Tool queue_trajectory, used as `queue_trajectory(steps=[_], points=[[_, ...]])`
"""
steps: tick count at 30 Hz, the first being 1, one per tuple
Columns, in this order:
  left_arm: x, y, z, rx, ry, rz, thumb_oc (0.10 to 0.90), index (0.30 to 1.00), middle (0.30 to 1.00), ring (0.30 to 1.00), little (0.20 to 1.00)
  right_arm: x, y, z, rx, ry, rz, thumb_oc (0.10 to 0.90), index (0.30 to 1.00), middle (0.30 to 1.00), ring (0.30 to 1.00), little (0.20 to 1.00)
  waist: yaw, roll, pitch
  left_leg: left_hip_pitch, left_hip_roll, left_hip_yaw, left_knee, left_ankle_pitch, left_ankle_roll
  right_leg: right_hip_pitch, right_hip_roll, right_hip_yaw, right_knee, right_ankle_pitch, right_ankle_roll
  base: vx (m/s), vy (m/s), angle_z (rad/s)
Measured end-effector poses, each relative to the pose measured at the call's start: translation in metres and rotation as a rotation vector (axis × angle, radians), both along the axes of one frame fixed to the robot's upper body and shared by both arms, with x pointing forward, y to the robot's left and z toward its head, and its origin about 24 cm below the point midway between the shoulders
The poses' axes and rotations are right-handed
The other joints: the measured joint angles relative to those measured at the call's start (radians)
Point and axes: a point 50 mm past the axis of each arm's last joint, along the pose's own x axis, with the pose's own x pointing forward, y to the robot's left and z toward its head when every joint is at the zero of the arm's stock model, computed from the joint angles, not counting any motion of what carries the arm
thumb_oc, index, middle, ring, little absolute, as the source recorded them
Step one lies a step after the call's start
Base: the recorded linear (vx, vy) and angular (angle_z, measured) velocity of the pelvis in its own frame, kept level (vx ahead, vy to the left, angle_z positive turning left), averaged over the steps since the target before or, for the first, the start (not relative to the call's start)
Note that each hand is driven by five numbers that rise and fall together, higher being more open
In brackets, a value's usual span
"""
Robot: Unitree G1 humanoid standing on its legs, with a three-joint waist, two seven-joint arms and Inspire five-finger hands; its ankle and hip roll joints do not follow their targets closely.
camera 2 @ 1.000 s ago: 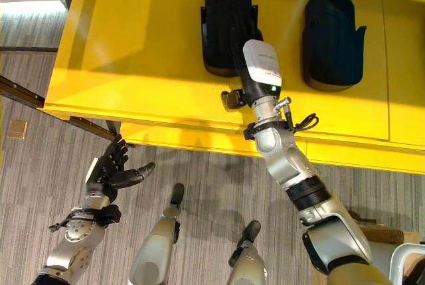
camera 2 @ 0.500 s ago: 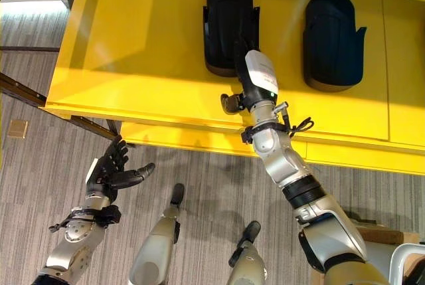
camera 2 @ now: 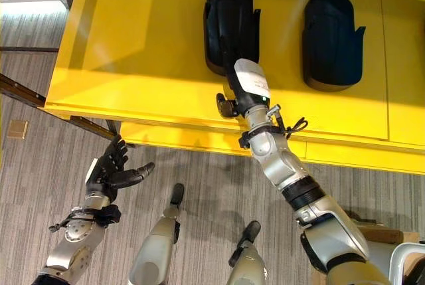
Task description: Move parts from the plastic box to the shelf.
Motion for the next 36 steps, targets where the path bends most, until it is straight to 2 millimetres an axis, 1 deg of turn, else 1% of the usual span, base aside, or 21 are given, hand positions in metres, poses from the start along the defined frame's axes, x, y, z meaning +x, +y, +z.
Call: queue_trajectory(steps=[10, 24, 27, 36], points=[[0.000, 0.000, 0.000, 0.000, 0.000, 0.000, 0.900, 1.000, 1.000, 1.000, 1.000, 0.000, 0.000, -0.001, -0.059, 0.003, 0.006, 0.900, 1.000, 1.000, 1.000, 1.000, 0.000, -0.002, -0.001, 0.000, 0.000, -0.001, 0.001, 0.000, 0.000, 0.000, 0.000, 0.000, 0.002, 0.000, 0.000, 0.00, 0.000, 0.00], [0.000, 0.000, 0.000, -0.001, -0.001, 0.001, 0.900, 1.000, 1.000, 1.000, 1.000, -0.001, 0.005, -0.005, -0.086, 0.031, 0.034, 0.900, 1.000, 1.000, 1.000, 1.000, 0.001, -0.008, -0.004, 0.000, 0.000, -0.005, 0.004, 0.001, 0.000, 0.002, 0.001, -0.001, 0.007, 0.001, 0.002, 0.00, 0.000, 0.00], [0.000, 0.000, 0.000, -0.001, -0.001, 0.001, 0.900, 1.000, 1.000, 1.000, 1.000, -0.002, 0.009, -0.007, -0.096, 0.038, 0.050, 0.900, 1.000, 1.000, 1.000, 1.000, 0.002, -0.014, -0.007, 0.000, 0.001, -0.005, 0.004, 0.002, 0.000, 0.002, 0.002, -0.001, 0.007, 0.002, 0.003, 0.00, 0.000, 0.00], [0.000, 0.000, 0.000, -0.001, 0.001, 0.004, 0.900, 1.000, 1.000, 1.000, 1.000, -0.004, 0.023, -0.008, -0.104, 0.047, 0.103, 0.900, 1.000, 1.000, 1.000, 1.000, 0.004, -0.015, -0.008, 0.000, 0.001, -0.008, 0.006, 0.002, 0.000, 0.004, 0.003, -0.001, 0.010, 0.002, 0.003, 0.00, 0.000, 0.00]])
